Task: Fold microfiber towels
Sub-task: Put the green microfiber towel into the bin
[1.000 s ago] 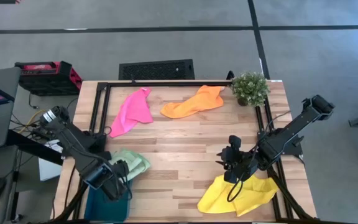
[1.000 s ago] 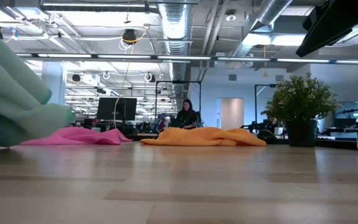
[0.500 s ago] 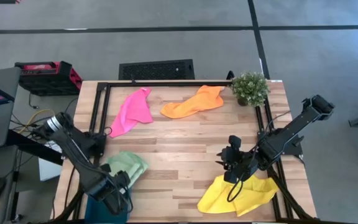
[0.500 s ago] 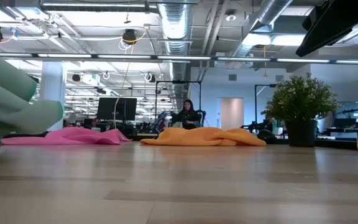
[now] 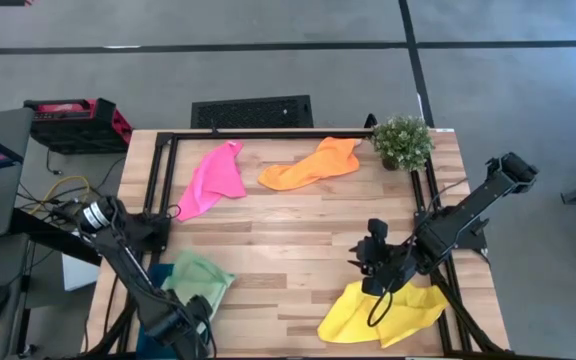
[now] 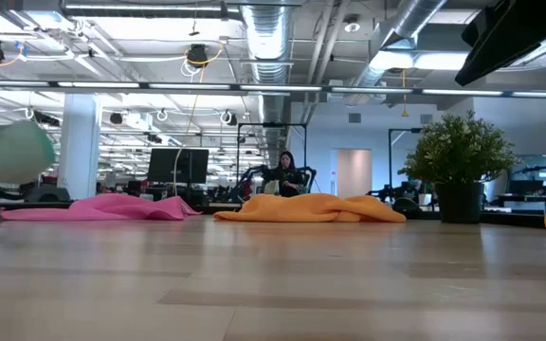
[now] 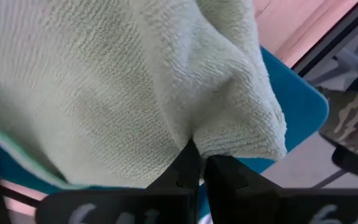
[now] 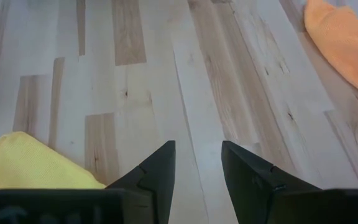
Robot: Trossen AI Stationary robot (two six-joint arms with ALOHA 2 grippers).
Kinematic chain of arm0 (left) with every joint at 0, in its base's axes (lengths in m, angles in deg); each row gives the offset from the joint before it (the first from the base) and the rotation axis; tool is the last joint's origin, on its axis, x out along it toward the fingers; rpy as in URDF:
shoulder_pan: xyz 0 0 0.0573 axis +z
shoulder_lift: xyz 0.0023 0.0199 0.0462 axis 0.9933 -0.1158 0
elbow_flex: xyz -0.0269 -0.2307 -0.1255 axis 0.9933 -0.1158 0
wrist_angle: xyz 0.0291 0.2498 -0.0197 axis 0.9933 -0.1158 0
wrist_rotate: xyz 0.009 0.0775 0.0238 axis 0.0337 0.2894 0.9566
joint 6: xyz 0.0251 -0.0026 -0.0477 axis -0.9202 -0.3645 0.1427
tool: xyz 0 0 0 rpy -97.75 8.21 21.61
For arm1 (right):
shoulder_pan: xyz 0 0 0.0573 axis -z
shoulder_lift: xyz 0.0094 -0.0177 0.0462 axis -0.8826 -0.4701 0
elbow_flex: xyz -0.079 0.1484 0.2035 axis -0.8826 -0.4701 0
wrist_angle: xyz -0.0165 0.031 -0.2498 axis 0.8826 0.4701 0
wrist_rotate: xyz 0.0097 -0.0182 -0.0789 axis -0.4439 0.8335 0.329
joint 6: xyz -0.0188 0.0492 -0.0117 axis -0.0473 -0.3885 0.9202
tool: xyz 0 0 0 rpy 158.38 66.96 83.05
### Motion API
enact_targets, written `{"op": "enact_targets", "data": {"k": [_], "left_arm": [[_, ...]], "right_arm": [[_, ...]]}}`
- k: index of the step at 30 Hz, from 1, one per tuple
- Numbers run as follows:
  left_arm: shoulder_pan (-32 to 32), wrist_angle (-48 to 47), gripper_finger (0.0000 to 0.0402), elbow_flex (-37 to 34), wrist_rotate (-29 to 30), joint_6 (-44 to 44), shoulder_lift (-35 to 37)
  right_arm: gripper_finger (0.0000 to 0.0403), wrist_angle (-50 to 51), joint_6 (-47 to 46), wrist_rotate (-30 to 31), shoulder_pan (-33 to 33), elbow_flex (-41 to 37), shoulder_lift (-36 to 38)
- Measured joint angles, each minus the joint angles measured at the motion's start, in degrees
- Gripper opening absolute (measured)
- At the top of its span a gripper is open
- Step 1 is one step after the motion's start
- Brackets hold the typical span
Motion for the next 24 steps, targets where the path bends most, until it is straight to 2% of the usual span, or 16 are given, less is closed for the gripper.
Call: {"op": "enact_targets", "data": {"k": [10,20,24], "left_arm": [[-2.57,6.32,0.0,-0.01,-1.25,11.03,-3.78],[-2.35,12.18,0.0,-0.01,-3.36,12.08,-6.94],[-2.35,12.09,0.0,-0.01,-1.49,10.73,-7.03]], "right_arm": [[0.0155,-0.02,0.65,-0.23,-3.16,-0.02,0.0],[0.0155,-0.2,0.87,-0.1,-5.76,-0.02,-0.01],[0.0155,-0.2,0.86,-0.08,-5.98,-0.02,0.0]]}}
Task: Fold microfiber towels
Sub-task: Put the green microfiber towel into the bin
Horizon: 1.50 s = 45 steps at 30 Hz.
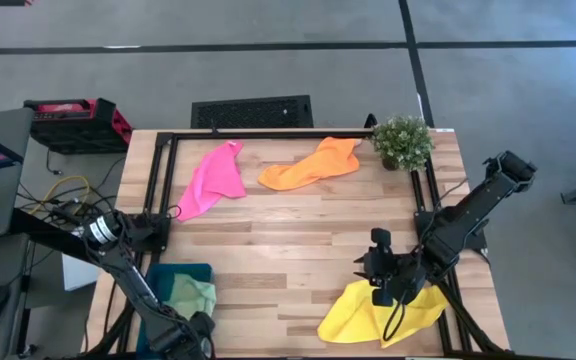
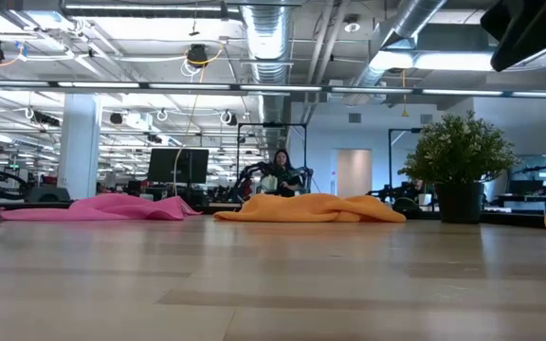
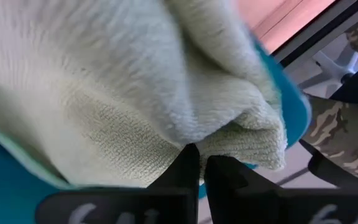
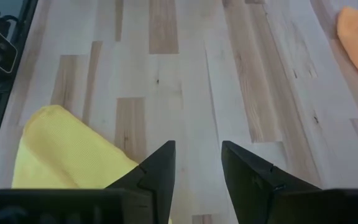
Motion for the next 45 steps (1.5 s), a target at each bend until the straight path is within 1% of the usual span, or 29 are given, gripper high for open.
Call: {"op": "enact_targets", "data": {"k": [3,9,12,14,17,19,23,25,29,38,42,45], "left_arm": [[0.01,0.0,0.0,0.0,1.14,-0.38,0.0],[0.01,-0.11,0.0005,0.0,1.45,-2.37,0.0],[0.01,-0.12,0.0028,0.0,1.45,1.54,0.0],[0.01,-0.2,0.0047,0.0,1.45,2.2,0.0],[0.01,-0.42,0.0075,0.0,1.49,0.84,-0.06],[0.02,-0.75,0.0091,0.0,1.46,-1.53,-0.09],[0.23,-0.74,0.0109,0.0,2.12,-2.52,-0.02],[0.21,-0.95,0.0113,0.19,2.47,-2.56,0.31],[0.04,-5.27,0.0113,3.0,4.94,-4.01,0.76],[-0.05,-17.7,0.0113,9.38,4.86,-4.96,0.83],[-0.05,-17.92,0.0113,9.65,6.85,-5.6,0.83],[-0.05,-16.39,0.0114,9.33,7.01,-5.72,0.74]], "right_arm": [[0.0155,-0.24,0.0,0.09,0.04,0.0,-0.01],[0.0155,-0.74,0.02,0.13,0.04,0.0,0.0],[0.0155,-1.12,-0.01,0.13,0.07,0.0,0.0],[0.0155,-1.2,-0.01,0.13,0.07,0.0,0.0],[0.0155,-1.29,-0.01,0.13,0.07,0.0,0.0],[0.0155,-1.29,-0.01,0.13,0.07,0.0,0.0],[0.0155,-1.29,-0.01,0.13,0.07,0.0,-0.01],[0.0155,-1.31,-0.01,0.13,0.07,0.0,0.0],[0.0155,-1.55,-0.01,0.13,0.07,0.0,0.0],[0.0155,-1.61,-0.01,0.2,0.07,0.0,-0.02],[0.0155,-1.63,-0.01,0.22,0.07,0.0,-0.02],[0.0155,-1.64,-0.01,0.24,0.07,0.0,-0.01]]}}
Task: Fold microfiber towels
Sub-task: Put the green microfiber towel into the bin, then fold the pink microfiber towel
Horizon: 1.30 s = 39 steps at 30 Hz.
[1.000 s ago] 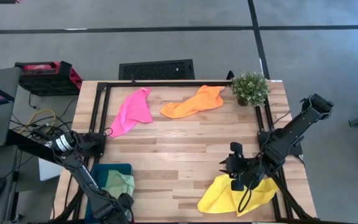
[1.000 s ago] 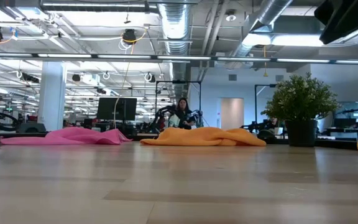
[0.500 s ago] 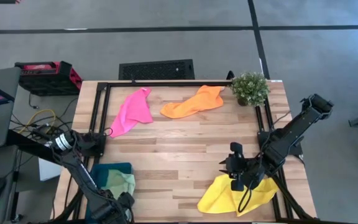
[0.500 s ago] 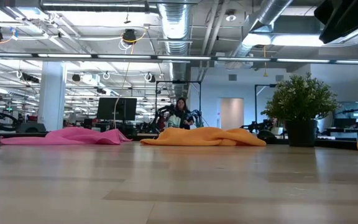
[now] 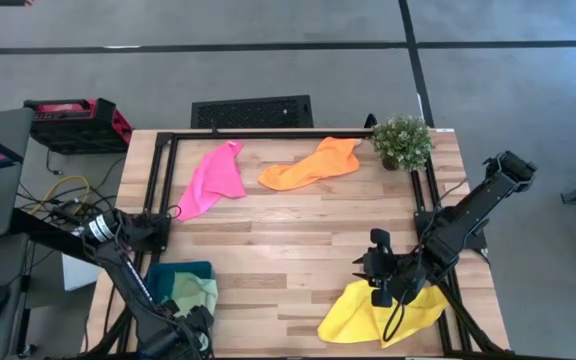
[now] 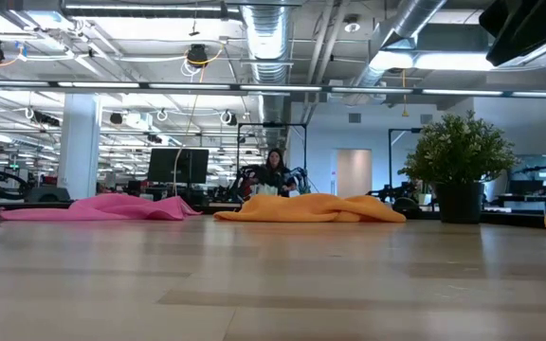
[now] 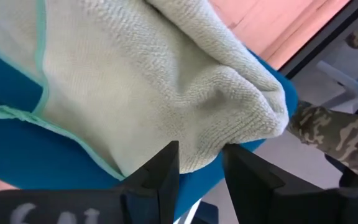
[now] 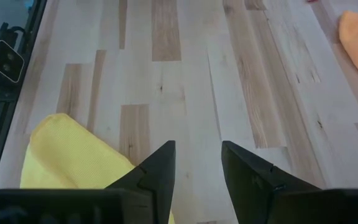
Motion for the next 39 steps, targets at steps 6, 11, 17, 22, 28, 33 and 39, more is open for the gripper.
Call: {"op": "enact_targets", "data": {"k": [6,11,17,22,28,33,39], "left_arm": [[-0.36,2.86,0.0114,-0.02,-1.33,-0.56,-0.02],[-0.42,3.69,0.0114,-0.02,-3.16,-2.43,-0.04],[0.33,-4.16,0.0114,-0.02,6.8,-5.96,-0.02],[5.54,-12.57,0.0114,-0.02,13.03,-11.95,0.0],[15.41,-21.61,0.0114,-0.06,18.34,-25.08,0.35],[24.08,-21.01,0.0114,-0.11,19.7,-38.73,0.37],[32.23,-21.24,0.0114,-0.11,22.01,-48.25,2.06]], "right_arm": [[0.0155,0.0,0.02,0.01,0.0,0.0,0.0],[0.0155,0.0,0.02,0.11,0.0,0.0,0.01],[0.0155,0.0,0.65,0.11,0.0,0.0,0.01],[0.0155,-0.09,0.68,0.13,0.0,0.0,0.0],[0.0155,-0.67,0.55,1.75,0.11,0.0,0.01],[0.0155,-5.49,3.18,1.52,3.05,0.0,-0.01],[0.0155,-9.11,11.96,-1.44,10.17,0.0,0.01]]}}
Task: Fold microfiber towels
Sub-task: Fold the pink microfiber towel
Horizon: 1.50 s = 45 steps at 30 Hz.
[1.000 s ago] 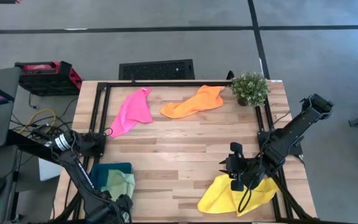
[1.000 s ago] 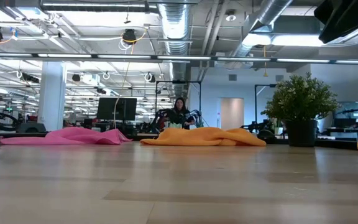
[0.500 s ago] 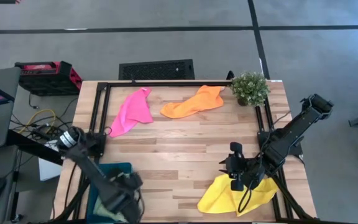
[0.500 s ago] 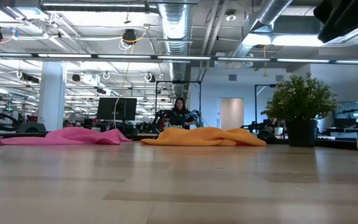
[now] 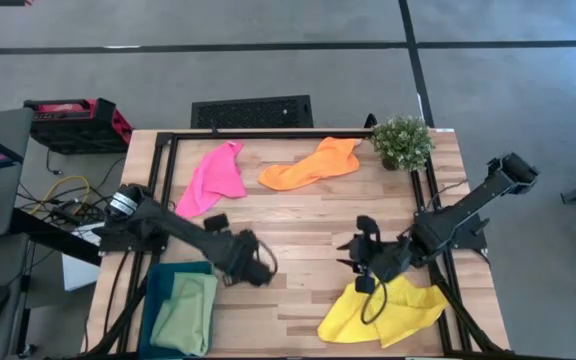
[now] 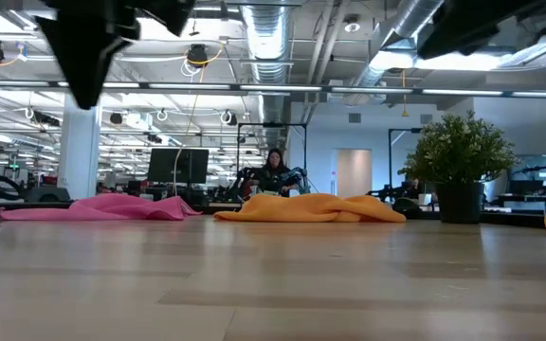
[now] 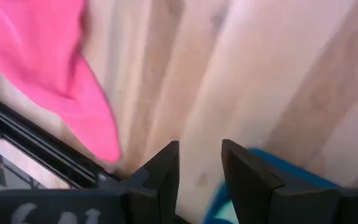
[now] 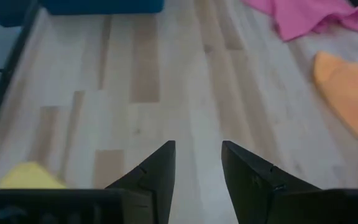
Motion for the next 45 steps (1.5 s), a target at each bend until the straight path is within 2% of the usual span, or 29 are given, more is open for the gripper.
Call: {"op": "enact_targets", "data": {"k": [5,9,13,18,26,34,45], "left_arm": [[6.3,0.0,0.0114,0.0,2.75,-5.26,1.97],[10.82,0.27,0.0114,-0.88,1.25,-10.9,3.49],[15.58,-0.02,0.0109,-6.45,-0.25,-13.16,7.44],[20.06,1.42,0.009,-15.5,-0.99,-10.51,14.62],[20.57,2.73,0.0078,-28.64,-2.64,-6.42,22.27],[20.45,5.6,0.0077,-37.06,-7.59,-2.98,22.4],[20.45,16.45,0.0077,-44.19,-8.05,-3.09,22.4]], "right_arm": [[0.0155,-1.17,6.04,-1.23,6.18,0.0,0.0],[0.0155,-2.21,11.25,-7.58,11.76,0.0,0.0],[0.0155,-4.09,15.98,-13.21,16.91,0.0,0.0],[0.0155,-5.31,19.58,-17.03,21.69,0.0,0.0],[0.0155,-5.42,19.59,-18.23,24.45,0.0,0.0],[0.0155,-5.45,19.17,-18.23,24.45,0.0,0.0],[0.0155,-5.41,21.09,-18.22,24.45,0.0,0.0]]}}
